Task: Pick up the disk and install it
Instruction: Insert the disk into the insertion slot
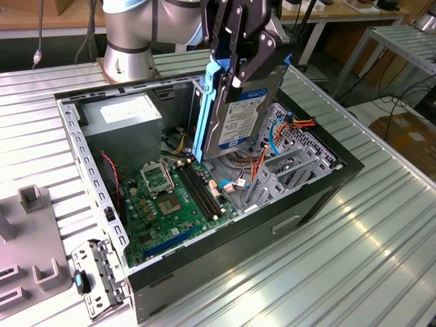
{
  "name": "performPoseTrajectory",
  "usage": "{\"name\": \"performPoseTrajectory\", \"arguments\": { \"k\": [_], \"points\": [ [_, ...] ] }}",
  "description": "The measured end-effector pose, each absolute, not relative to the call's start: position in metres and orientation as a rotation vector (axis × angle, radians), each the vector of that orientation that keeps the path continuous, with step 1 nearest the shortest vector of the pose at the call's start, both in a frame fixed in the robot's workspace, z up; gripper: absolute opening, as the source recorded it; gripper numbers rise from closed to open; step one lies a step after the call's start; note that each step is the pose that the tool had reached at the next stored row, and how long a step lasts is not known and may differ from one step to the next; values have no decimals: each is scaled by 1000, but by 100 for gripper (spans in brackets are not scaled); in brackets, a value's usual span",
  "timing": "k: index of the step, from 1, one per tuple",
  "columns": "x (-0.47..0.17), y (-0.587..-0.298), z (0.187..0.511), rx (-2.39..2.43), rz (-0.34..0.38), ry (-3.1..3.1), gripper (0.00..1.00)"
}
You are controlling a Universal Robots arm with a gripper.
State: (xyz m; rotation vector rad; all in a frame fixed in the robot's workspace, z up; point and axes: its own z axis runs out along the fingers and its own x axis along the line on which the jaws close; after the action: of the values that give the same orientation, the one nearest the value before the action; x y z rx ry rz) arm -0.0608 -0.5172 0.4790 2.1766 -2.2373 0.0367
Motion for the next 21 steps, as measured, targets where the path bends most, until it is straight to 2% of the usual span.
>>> {"name": "performPoseTrajectory", "arguments": {
  "k": [4,6,21],
  "points": [
    [-61,-527,478,2177,37,-2237,37],
    [-61,-541,475,2177,38,-2236,37],
    [-61,-540,475,2177,38,-2236,37]
  ]
}}
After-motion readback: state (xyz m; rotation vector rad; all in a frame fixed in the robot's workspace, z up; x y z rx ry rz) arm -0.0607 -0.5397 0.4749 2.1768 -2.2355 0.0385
